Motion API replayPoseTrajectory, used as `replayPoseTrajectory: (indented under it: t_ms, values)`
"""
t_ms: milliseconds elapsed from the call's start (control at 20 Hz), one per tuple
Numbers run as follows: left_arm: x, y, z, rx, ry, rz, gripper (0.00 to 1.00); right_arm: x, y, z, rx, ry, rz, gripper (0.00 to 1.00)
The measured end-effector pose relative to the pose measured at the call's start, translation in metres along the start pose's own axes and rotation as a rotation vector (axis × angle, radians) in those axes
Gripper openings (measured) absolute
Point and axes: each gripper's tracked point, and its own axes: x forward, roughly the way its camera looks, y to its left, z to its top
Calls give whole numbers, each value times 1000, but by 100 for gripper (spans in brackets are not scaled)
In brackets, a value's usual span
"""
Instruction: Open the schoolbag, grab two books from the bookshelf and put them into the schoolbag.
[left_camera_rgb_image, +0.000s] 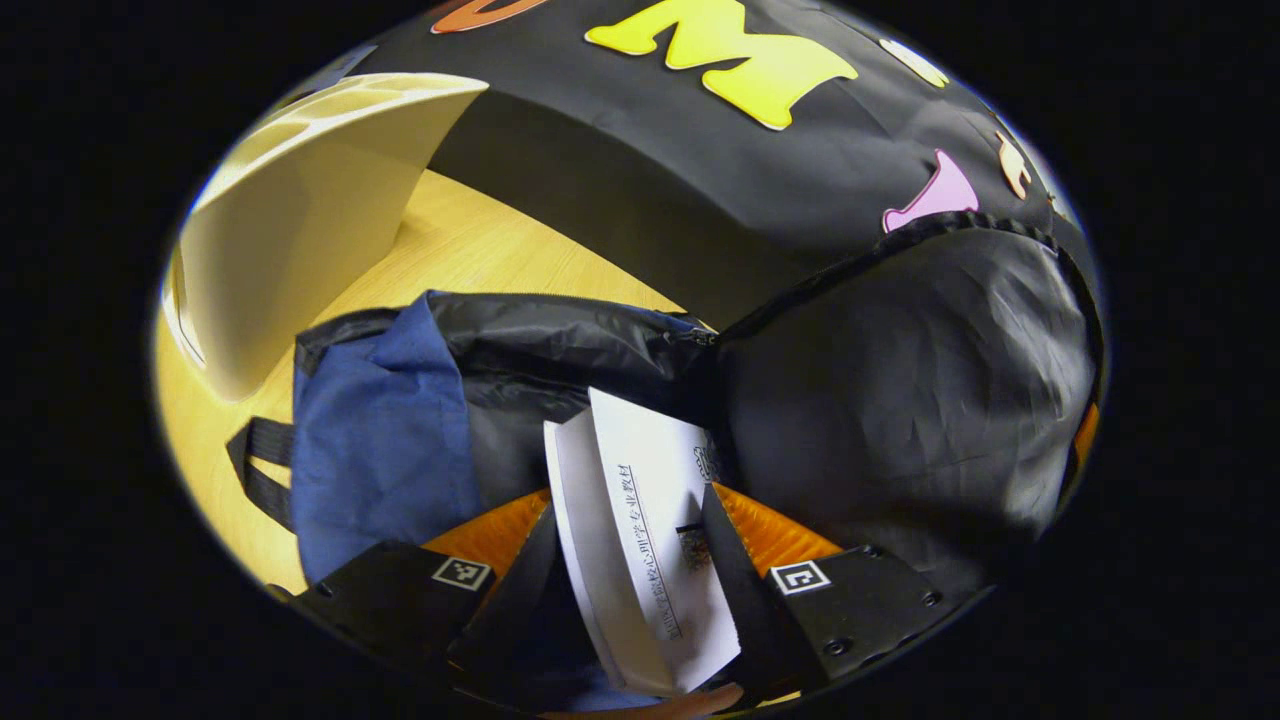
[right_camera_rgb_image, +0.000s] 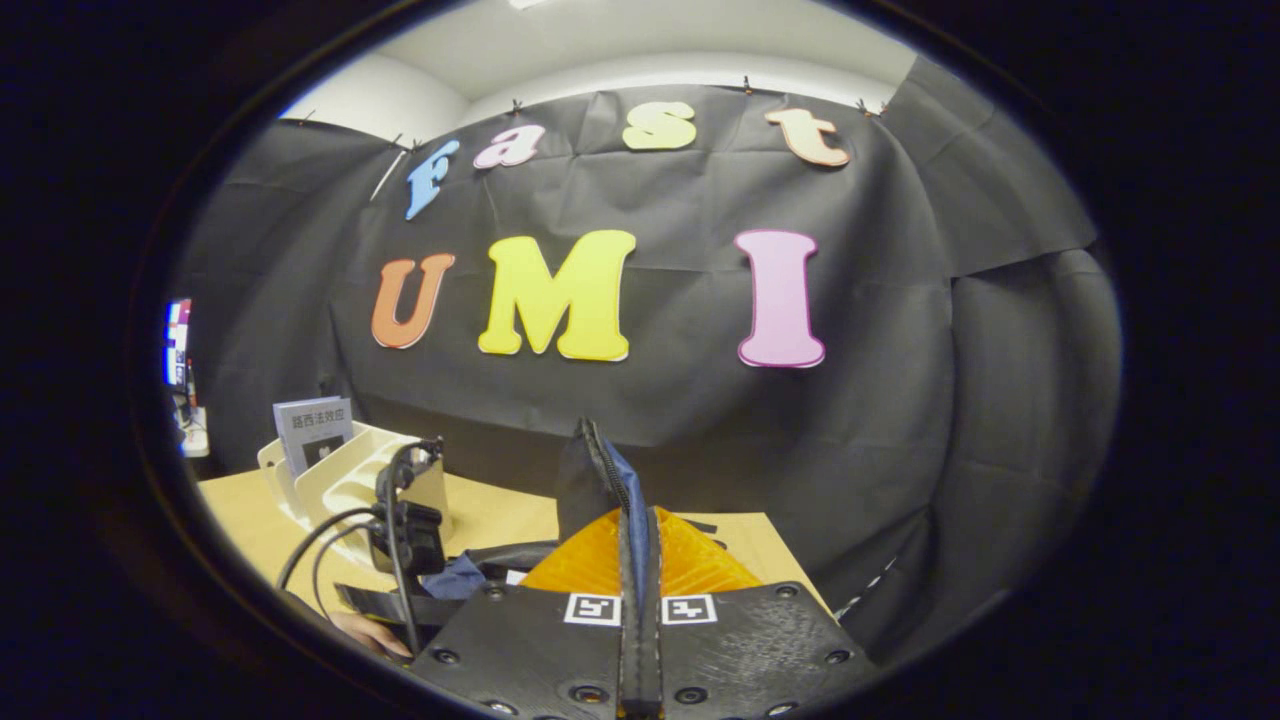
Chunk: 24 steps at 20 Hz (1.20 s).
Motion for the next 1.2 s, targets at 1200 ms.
replayPoseTrajectory:
  t_ms: [1200]
  values:
    - [-231,136,154,333,-302,254,86,-6,18,-42,4,100,-110,0]
